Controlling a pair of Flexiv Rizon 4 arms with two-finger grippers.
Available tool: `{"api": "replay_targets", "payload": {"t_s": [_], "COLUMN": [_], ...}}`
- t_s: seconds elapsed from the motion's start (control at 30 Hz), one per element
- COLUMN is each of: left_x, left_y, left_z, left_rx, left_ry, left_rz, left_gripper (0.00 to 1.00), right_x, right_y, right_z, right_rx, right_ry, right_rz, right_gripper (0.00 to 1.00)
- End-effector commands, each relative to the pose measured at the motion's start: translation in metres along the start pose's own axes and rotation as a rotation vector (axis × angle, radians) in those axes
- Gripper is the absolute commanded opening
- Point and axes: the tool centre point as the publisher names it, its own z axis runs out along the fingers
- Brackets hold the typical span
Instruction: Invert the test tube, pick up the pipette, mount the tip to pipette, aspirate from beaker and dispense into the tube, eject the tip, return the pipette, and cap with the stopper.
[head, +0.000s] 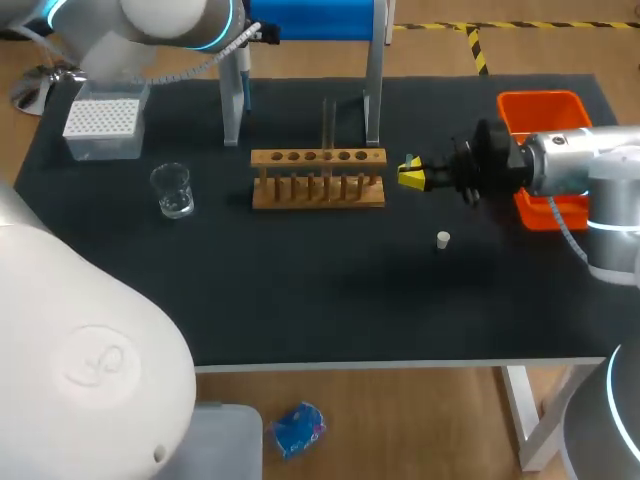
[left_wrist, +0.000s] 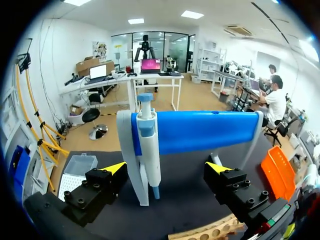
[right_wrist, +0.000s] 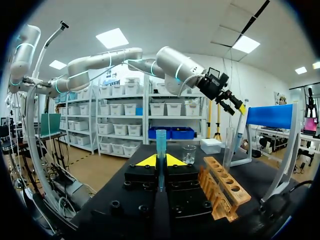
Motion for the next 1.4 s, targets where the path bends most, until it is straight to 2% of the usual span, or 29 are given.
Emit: {"api": "replay_targets", "payload": {"t_s": [0.03,0.33,0.7,1.03,1.33,1.4], "left_x": [0.002,-0.006,-0.004,-0.012,-0.011,-0.010], "left_y": [0.000,-0.005,-0.017,-0.020,-0.023,-0.023], "left_z": [0.008,0.013,0.025,0.036,0.041,0.042], "left_rx": [0.038,0.050,0.067,0.071,0.076,0.075], "left_ry": [-0.124,-0.164,-0.161,-0.169,-0.168,-0.167], "left_rz": [0.010,-0.025,-0.051,-0.083,-0.085,-0.085], "left_gripper": [1.00,1.00,1.00,1.00,0.99,0.56], "right_x": [0.001,0.001,0.001,0.001,0.001,0.001], "right_y": [0.001,0.001,0.001,0.001,0.001,0.001], "right_z": [-0.001,-0.001,-0.001,-0.001,-0.001,-0.001], "right_rx": [0.002,0.002,0.002,0.002,0.002,0.002], "right_ry": [-0.001,-0.001,-0.001,-0.001,-0.001,-0.001], "right_rz": [-0.001,-0.001,-0.001,-0.001,-0.001,-0.001], "right_gripper": [0.00,0.00,0.00,0.00,0.00,0.00]}}
